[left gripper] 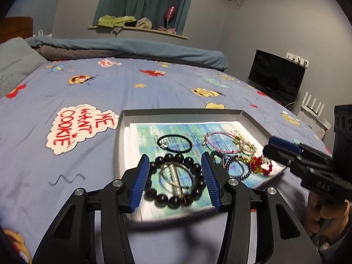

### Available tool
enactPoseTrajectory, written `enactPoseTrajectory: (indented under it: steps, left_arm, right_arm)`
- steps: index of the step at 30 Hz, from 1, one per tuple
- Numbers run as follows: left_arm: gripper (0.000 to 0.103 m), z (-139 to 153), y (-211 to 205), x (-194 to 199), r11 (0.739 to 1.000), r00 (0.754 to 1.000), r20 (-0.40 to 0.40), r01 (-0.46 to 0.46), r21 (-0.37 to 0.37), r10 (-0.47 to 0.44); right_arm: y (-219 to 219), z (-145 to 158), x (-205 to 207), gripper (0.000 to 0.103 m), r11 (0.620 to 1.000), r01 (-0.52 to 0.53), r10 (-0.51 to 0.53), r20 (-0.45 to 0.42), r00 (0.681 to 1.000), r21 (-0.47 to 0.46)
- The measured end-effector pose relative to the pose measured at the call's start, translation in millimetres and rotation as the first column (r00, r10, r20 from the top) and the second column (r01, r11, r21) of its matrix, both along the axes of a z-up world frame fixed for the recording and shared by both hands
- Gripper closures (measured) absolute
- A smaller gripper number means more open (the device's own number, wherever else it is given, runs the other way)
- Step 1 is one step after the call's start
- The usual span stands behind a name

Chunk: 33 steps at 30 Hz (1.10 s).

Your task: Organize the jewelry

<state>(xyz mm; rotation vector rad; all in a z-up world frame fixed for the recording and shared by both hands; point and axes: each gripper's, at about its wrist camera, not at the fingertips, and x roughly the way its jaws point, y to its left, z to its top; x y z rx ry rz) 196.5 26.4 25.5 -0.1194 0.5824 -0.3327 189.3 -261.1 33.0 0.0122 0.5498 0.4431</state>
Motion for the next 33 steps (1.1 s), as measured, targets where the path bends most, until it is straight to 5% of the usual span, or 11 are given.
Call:
enactPoseTrajectory:
  steps: [7,10,20,24,33]
  left_arm:
    - [0.050,2.7,3.9,-14.7,1.000,0.999,0.030,-0.019,-0.014,0.020]
    - [0.027,3.2,5.8,-24.4,0.999,0.997,0.067,-0.036,-0.023,0.037]
    - [0.025,0.7,4.0,-50.4,0.999,0.993,0.110,-0.043,-0.012,0.044]
    - [0.011,-1.1,3.5,-65.0,0.998,0.989,0.140,-0.056,-0.007,0.056]
    - [0.010,-6.2,1.1,-84.6,0.998,0.988,0.135,-0.068,-0.001,0.068]
  right_arm:
    - [1.3,0.0,-13.6,0.048,0.999,0.028,-0.026,0.046,0.999,-0.037]
    - [0.2,-1.5,-19.3,0.044,0.998,0.039,-0.035,0.062,0.997,-0.050]
    - [-8.8,-7.5,-37.6,0.035,0.996,0.067,-0.063,0.074,0.995,-0.050]
    - [-13.2,-8.9,-46.4,0.029,0.997,0.069,-0.066,0.076,0.995,-0.031]
    - [-14.2,-8.3,-65.0,0.017,0.995,0.082,-0.077,0.107,0.991,-0.048]
